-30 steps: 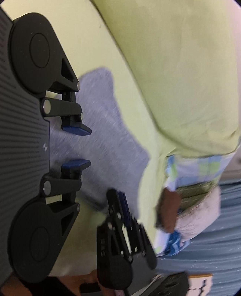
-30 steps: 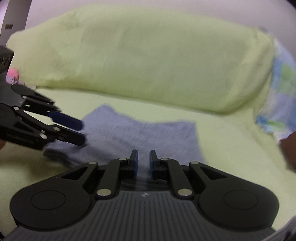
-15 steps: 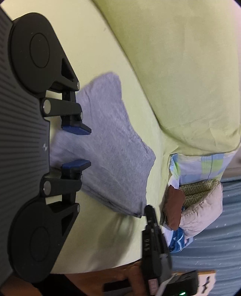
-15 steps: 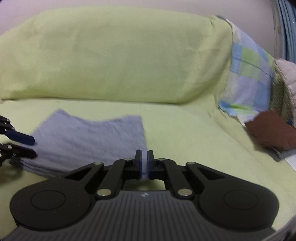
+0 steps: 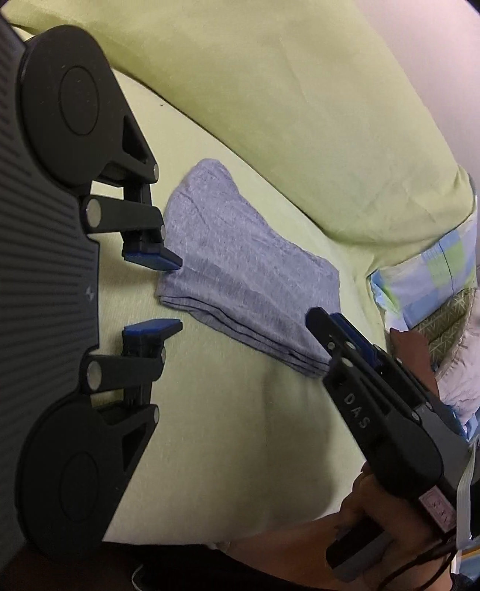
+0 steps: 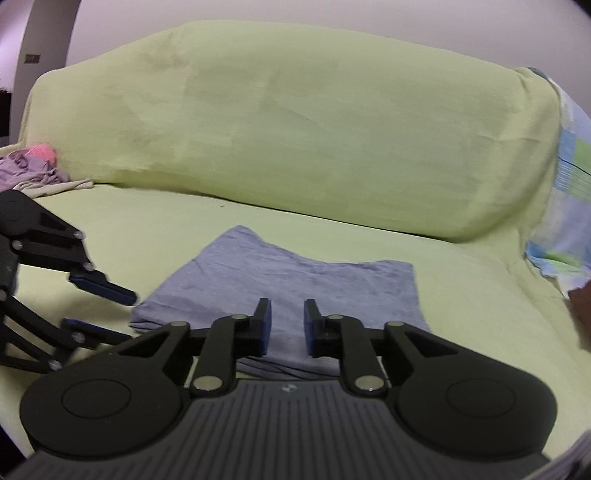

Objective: Fold clothes

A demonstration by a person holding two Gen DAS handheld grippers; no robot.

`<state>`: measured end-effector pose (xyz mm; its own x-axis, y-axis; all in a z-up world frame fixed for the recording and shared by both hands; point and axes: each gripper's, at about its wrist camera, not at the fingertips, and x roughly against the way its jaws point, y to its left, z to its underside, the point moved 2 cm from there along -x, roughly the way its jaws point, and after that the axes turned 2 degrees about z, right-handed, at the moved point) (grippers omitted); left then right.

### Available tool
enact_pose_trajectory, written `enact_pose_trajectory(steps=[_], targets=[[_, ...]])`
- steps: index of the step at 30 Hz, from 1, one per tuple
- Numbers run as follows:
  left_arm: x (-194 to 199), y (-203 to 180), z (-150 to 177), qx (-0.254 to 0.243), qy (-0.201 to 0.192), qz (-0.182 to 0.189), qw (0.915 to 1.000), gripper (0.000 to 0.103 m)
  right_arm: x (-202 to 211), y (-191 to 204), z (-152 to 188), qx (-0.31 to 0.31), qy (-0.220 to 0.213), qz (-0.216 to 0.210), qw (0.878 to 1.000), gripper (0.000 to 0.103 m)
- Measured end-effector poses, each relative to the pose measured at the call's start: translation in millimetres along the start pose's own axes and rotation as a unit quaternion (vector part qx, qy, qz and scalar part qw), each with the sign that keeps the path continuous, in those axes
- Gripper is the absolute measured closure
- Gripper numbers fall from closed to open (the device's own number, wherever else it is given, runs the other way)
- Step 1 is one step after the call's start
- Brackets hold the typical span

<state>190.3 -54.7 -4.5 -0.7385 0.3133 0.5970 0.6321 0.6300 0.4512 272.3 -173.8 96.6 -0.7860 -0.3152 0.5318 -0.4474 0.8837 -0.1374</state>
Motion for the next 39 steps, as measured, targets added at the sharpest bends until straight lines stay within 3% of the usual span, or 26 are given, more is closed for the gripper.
enact_pose_trajectory(steps=[4,6,8,9,12,15,18,22,28,31,33,35,37,39], targets=[[7,5,1,0.015,-0.009,-0.011,0.9998,0.087,4,18,2,0.071,0.009,-0.009,0.997,0.087],[10,14,0,0.054,-0.013,-0.002,0.9985,0.085,6,30,6,0.125,0.007,-0.012,0.992,0.087],[10,31,1,0.140,-0.009,0.020,0.9899,0.083,6,37,11,0.146,0.011,-0.016,0.989,0.087],[11,35,2,0.153,-0.007,0.016,0.9881,0.083,5,39,13,0.152,0.015,-0.020,0.988,0.087],[14,40,3,0.140,0.000,-0.011,0.9901,0.082,3,43,15,0.171,0.015,-0.021,0.985,0.086],[9,23,5,0.002,0.022,-0.057,0.9981,0.078,4,49,17,0.194,0.007,-0.022,0.981,0.086],[-2,18,9,-0.066,0.031,-0.050,0.9961,0.077,5,59,19,0.212,0.003,-0.043,0.976,0.085],[-7,25,10,-0.044,0.023,-0.035,0.9981,0.074,4,82,23,0.271,-0.007,-0.059,0.961,0.076],[-3,31,9,0.002,-0.005,-0.032,0.9995,0.068,-9,108,23,0.386,-0.006,-0.051,0.921,0.076],[-3,31,10,-0.003,-0.010,-0.022,0.9997,0.068,-15,115,21,0.422,-0.001,-0.054,0.905,0.076],[0,32,13,-0.023,-0.015,-0.014,0.9995,0.068,-17,114,16,0.417,0.004,-0.064,0.907,0.080],[3,33,16,-0.043,-0.021,-0.006,0.9988,0.068,-19,111,11,0.397,0.011,-0.077,0.915,0.091],[2,33,18,-0.067,-0.027,0.003,0.9974,0.061,-21,102,4,0.360,0.019,-0.091,0.929,0.099],[2,31,20,-0.112,-0.032,0.011,0.9931,0.061,-23,93,-2,0.320,0.027,-0.104,0.941,0.100]])
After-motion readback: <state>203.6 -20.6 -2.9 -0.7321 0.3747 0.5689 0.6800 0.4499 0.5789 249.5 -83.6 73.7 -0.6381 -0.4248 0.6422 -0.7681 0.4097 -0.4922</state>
